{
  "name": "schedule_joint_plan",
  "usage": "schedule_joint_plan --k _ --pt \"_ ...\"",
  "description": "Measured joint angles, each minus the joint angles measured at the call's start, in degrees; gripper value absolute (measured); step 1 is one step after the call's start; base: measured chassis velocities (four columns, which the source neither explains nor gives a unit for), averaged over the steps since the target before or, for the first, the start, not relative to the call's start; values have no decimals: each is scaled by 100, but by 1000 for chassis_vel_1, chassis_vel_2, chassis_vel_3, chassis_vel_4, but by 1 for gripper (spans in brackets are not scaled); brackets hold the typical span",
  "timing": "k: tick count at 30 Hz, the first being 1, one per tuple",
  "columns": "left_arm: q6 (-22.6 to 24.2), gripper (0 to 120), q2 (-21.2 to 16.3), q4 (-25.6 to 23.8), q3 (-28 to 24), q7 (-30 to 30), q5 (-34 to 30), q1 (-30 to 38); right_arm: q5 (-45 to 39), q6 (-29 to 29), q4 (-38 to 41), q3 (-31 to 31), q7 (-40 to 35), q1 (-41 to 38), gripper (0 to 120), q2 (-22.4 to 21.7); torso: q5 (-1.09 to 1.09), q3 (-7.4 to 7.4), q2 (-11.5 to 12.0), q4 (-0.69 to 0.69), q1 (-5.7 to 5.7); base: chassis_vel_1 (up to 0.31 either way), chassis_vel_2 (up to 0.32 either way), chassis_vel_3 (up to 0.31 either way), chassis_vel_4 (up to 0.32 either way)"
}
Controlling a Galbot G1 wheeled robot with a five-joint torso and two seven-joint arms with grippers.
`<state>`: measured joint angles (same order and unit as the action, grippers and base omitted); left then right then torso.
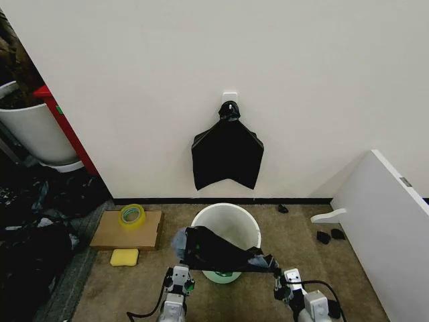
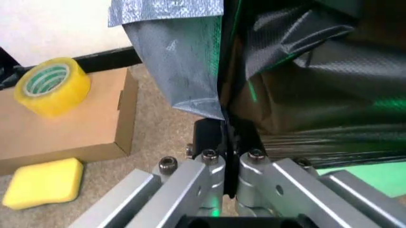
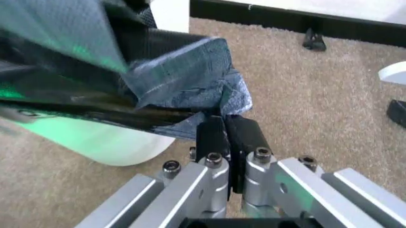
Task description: Place the garbage bag over the trash bin.
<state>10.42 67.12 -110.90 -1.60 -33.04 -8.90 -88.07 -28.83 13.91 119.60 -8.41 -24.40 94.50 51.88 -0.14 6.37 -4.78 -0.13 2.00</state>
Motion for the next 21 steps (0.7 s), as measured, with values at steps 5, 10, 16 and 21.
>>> schedule_joint_plan --k 5,10,16,21 --pt "-1 0 73 175 17 0 -2 97 77 -52 -269 4 153 -186 0 159 3 0 0 0 0 0 0 0 0" --pt "-10 0 188 284 76 0 -7 170 137 -107 -466 10 330 -329 0 313 -1 0 0 0 0 0 0 0 0" --pt "-4 0 163 184 109 -8 -77 98 290 -192 -400 -187 766 -119 0 241 -3 0 0 0 0 0 0 0 0" --pt "164 11 70 -6 135 -126 -114 -24 347 -110 -193 -377 939 119 12 131 -3 0 0 -1 0 0 0 0 0"
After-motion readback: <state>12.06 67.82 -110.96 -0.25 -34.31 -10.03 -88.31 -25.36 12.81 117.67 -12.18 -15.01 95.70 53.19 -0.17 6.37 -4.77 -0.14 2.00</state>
